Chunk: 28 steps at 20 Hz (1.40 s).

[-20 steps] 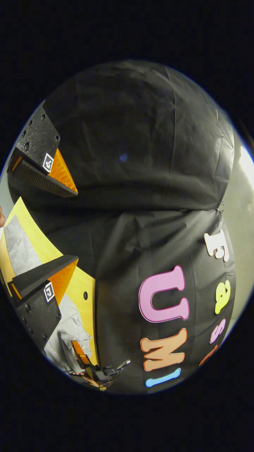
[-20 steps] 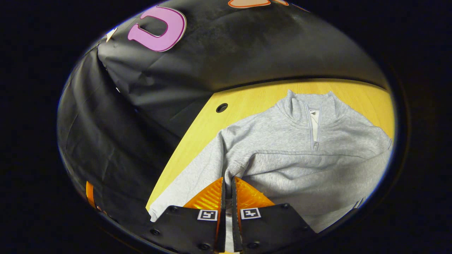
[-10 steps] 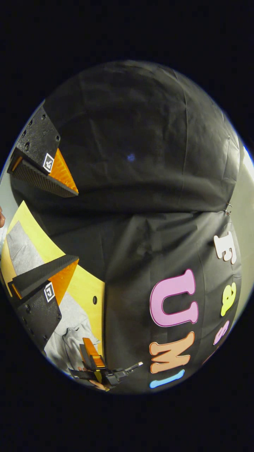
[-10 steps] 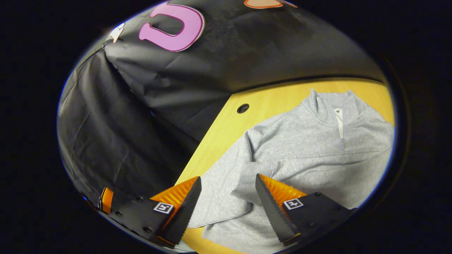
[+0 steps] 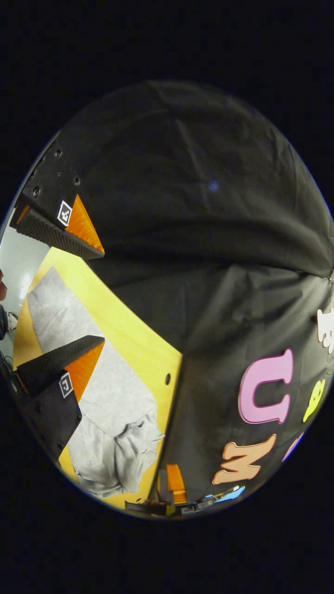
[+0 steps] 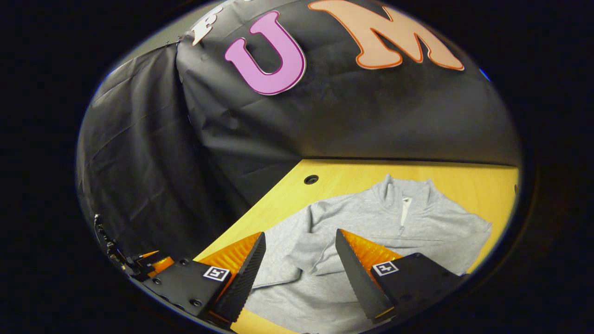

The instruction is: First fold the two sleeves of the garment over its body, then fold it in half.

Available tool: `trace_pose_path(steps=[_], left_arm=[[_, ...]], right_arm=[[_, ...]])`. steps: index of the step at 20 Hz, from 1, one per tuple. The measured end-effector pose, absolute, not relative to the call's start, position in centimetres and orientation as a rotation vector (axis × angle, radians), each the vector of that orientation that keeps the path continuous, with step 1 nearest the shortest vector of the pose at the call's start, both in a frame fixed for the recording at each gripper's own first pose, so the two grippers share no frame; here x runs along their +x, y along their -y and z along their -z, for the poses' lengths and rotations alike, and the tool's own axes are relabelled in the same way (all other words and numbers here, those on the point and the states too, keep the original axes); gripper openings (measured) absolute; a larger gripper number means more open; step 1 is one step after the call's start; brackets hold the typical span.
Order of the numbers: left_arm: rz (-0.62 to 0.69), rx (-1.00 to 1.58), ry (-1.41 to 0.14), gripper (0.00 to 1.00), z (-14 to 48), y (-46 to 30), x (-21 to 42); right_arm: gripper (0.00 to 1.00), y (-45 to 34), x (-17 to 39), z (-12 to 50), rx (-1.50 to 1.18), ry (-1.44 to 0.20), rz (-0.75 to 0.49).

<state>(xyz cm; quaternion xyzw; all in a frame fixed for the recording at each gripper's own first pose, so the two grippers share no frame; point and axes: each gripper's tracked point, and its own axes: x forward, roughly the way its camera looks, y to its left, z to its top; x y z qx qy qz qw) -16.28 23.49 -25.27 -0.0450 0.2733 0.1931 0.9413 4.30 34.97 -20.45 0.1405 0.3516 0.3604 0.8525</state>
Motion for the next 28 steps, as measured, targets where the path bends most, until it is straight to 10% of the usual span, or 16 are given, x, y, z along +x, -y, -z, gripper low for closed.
trace_pose_path(steps=[14,20,23,28], left_arm=[[-0.358,-0.142,-0.796,1.00,33.6,-23.1,-18.9],[-0.362,-0.148,-0.806,0.59,34.2,-22.0,-17.4],[-0.359,-0.136,-0.831,0.13,33.9,-22.0,-17.2],[-0.410,-0.275,-0.849,0.00,32.7,-22.5,-16.7]], right_arm=[[0.96,-25.3,3.8,21.1,0.240,-0.723,-0.618],[0.96,-22.9,3.1,21.0,0.241,-0.715,-0.595],[0.96,-21.9,3.0,20.7,0.241,-0.706,-0.587],[0.96,-20.5,2.6,19.7,0.241,-0.684,-0.578]])
